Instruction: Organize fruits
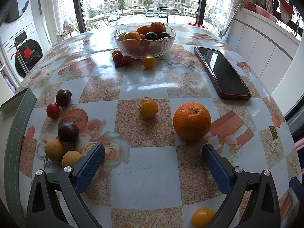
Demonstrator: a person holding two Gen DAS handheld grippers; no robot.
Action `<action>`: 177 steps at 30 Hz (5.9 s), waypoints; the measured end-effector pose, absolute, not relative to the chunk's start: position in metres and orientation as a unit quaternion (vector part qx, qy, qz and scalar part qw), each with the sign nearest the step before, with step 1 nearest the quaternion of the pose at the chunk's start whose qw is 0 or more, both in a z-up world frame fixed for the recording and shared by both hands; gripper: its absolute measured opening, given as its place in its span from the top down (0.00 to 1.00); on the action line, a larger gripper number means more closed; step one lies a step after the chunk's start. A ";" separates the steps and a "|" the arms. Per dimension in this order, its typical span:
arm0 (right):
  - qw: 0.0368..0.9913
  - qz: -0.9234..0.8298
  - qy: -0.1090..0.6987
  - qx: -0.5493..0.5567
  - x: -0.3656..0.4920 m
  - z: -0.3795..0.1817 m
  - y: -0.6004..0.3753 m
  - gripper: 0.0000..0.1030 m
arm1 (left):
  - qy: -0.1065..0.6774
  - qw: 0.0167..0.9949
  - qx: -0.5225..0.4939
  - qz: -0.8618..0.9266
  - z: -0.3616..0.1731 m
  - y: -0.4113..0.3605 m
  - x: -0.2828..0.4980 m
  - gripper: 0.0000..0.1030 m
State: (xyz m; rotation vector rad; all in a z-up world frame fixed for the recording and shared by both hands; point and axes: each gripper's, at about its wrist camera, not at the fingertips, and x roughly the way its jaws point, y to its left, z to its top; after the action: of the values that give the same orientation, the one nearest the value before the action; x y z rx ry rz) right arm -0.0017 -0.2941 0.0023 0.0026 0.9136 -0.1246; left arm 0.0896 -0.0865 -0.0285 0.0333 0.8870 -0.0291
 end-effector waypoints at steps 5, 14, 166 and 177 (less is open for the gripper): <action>0.895 -0.060 0.441 0.001 -0.001 0.002 -0.294 0.00 | 0.429 0.903 0.016 -0.014 -0.028 -0.087 0.090 0.01; 0.895 -0.060 0.441 0.001 -0.001 0.002 -0.294 0.00 | 0.430 0.903 0.015 -0.015 -0.028 -0.087 0.090 0.01; 0.801 0.332 0.498 0.016 0.020 0.062 0.063 0.76 | 0.425 0.892 -0.076 0.133 -0.005 0.243 -0.039 0.72; 0.793 0.331 0.512 -0.021 0.014 0.055 0.084 0.45 | 0.443 0.883 -0.072 0.140 -0.019 0.250 -0.036 0.72</action>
State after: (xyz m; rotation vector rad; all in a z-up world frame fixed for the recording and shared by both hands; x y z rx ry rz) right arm 0.0135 0.0843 0.0551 -0.0445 1.1006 0.7116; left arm -0.0361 0.2497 -0.0189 -0.1505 0.9214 0.2907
